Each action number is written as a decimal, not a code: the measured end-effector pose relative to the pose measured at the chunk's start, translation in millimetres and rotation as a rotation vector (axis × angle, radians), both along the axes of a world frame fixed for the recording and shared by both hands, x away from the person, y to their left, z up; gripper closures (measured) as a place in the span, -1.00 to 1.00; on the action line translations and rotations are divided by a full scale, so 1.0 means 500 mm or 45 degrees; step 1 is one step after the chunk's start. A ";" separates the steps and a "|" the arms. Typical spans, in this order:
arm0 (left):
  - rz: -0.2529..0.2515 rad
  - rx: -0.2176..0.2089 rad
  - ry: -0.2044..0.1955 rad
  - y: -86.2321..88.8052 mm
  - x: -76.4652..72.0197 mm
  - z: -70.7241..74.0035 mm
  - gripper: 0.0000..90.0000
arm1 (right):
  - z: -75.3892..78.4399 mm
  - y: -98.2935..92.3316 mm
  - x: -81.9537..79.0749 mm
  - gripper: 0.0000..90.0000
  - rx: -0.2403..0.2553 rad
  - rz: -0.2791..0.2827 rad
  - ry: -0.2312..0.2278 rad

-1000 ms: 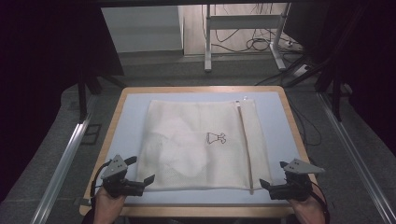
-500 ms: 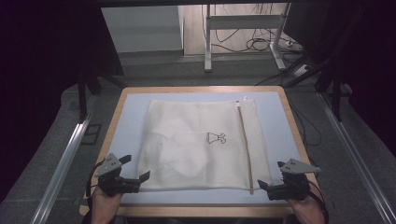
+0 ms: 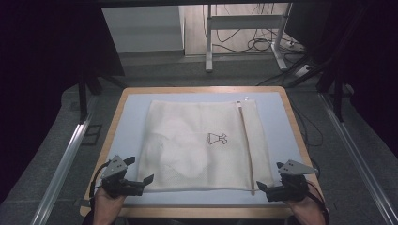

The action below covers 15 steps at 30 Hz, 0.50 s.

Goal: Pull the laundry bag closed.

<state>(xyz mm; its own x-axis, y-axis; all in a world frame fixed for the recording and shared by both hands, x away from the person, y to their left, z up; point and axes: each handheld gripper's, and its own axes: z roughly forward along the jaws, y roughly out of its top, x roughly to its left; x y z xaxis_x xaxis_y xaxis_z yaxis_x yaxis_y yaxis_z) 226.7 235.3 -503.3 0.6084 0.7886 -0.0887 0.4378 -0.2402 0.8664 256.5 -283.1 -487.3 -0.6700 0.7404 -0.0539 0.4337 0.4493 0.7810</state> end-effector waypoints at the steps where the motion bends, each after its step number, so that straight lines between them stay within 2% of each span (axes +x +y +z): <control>1: -0.001 0.007 0.001 -0.001 0.000 0.000 -0.97 | 0.000 0.000 0.000 -1.00 0.000 0.000 0.000; 5: -0.006 0.034 0.006 -0.005 0.001 -0.002 -0.97 | 0.003 0.007 -0.001 -1.00 0.011 -0.003 0.015; 10: -0.010 0.044 0.006 -0.006 0.001 -0.002 -0.97 | 0.004 0.020 -0.007 -0.80 -0.066 -0.003 0.027; 12: -0.010 0.045 0.006 -0.006 0.001 -0.002 -0.97 | 0.003 0.023 -0.007 -0.78 -0.071 -0.004 0.039; 15: -0.012 0.048 0.007 -0.006 0.002 -0.003 -0.97 | -0.001 0.032 -0.009 -0.74 -0.135 0.021 0.060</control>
